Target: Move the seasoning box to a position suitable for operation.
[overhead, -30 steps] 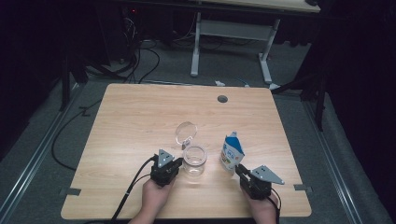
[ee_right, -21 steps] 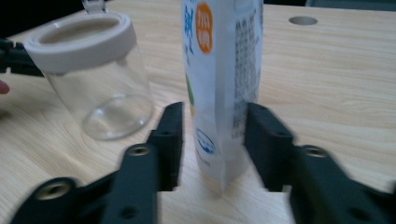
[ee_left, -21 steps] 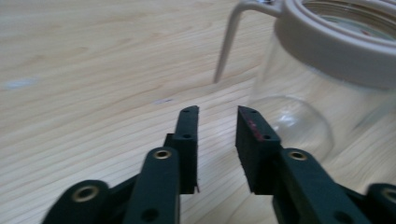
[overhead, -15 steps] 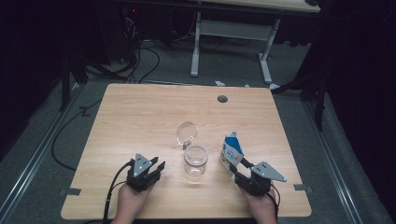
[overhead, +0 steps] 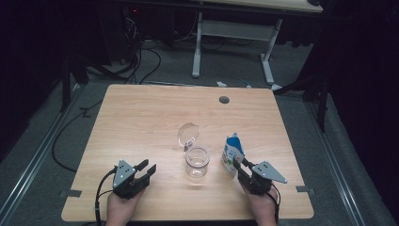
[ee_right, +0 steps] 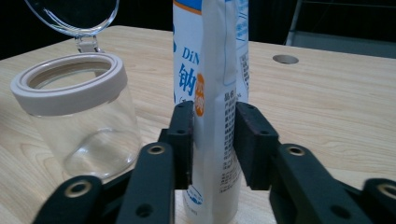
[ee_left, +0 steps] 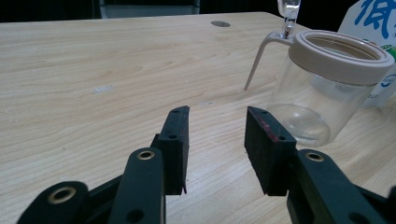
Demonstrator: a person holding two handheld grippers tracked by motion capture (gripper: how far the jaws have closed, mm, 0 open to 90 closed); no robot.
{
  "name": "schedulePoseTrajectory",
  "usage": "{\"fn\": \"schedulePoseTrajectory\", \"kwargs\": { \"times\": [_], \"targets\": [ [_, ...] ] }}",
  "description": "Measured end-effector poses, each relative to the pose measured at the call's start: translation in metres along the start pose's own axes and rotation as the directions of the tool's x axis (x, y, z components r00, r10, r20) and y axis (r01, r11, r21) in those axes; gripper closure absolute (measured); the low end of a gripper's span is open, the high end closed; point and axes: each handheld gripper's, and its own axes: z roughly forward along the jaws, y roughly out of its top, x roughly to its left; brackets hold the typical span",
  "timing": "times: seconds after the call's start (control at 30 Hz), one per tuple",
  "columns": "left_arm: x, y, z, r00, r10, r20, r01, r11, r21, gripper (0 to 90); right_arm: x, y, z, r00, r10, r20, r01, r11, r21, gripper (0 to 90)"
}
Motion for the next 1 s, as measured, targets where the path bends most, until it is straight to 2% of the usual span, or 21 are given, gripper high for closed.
{"fn": "schedulePoseTrajectory", "kwargs": {
  "times": [0.1, 0.17, 0.27, 0.37, 0.43, 0.53, 0.67, 0.73, 0.8, 0.93, 1.0],
  "targets": [
    [0.002, -0.002, 0.0, 1.0, -0.004, 0.001, 0.004, 1.0, 0.005, 60.4, -0.002, 0.0, -0.001, 1.0, -0.001, -0.009, 0.001, 1.0, -0.001, 75.5],
    [0.002, -0.002, 0.001, 1.0, -0.008, 0.003, 0.008, 1.0, 0.005, 60.1, -0.001, 0.0, -0.001, 0.9999, -0.016, 0.003, 0.016, 1.0, 0.0, 77.5],
    [0.002, -0.002, 0.0, 0.9999, -0.005, 0.01, 0.005, 1.0, 0.0, 59.4, 0.0, 0.002, 0.0, 0.9999, -0.003, 0.015, 0.003, 1.0, 0.003, 75.7],
    [0.001, -0.003, 0.001, 0.9999, 0.003, 0.015, -0.003, 1.0, 0.005, 58.4, 0.003, 0.001, 0.001, 0.999, -0.023, 0.037, 0.024, 1.0, -0.012, 74.6],
    [0.001, -0.003, 0.001, 0.9998, 0.005, 0.017, -0.005, 1.0, 0.006, 57.8, 0.005, 0.001, 0.002, 0.999, -0.033, 0.03, 0.033, 0.999, -0.013, 75.2],
    [0.0, -0.003, 0.001, 0.9993, 0.015, 0.034, -0.016, 0.9998, 0.009, 54.6, 0.002, 0.001, 0.002, 0.9998, -0.004, 0.019, 0.004, 1.0, -0.007, 76.4],
    [-0.001, -0.004, 0.002, 0.9985, 0.028, 0.047, -0.028, 0.9995, 0.014, 50.6, 0.002, 0.004, 0.003, 0.9996, -0.011, 0.027, 0.01, 1.0, 0.009, 81.5],
    [-0.001, -0.004, 0.002, 0.9983, 0.026, 0.052, -0.027, 0.9995, 0.014, 50.2, -0.001, 0.005, 0.003, 0.9997, 0.017, 0.017, -0.017, 1.0, 0.014, 84.1],
    [-0.001, -0.004, 0.002, 0.998, 0.026, 0.058, -0.027, 0.9995, 0.015, 49.8, -0.003, 0.006, 0.004, 0.9995, 0.025, 0.017, -0.026, 0.999, 0.021, 85.3],
    [-0.002, -0.005, 0.003, 0.997, 0.028, 0.073, -0.029, 0.9994, 0.019, 49.6, -0.007, 0.012, 0.005, 0.9997, 0.024, -0.008, -0.024, 0.998, 0.053, 86.1],
    [-0.003, -0.006, 0.004, 0.9967, 0.031, 0.074, -0.033, 0.9993, 0.017, 49.4, -0.011, 0.014, 0.005, 0.9987, 0.044, -0.028, -0.042, 0.997, 0.065, 86.6]
  ]
}}
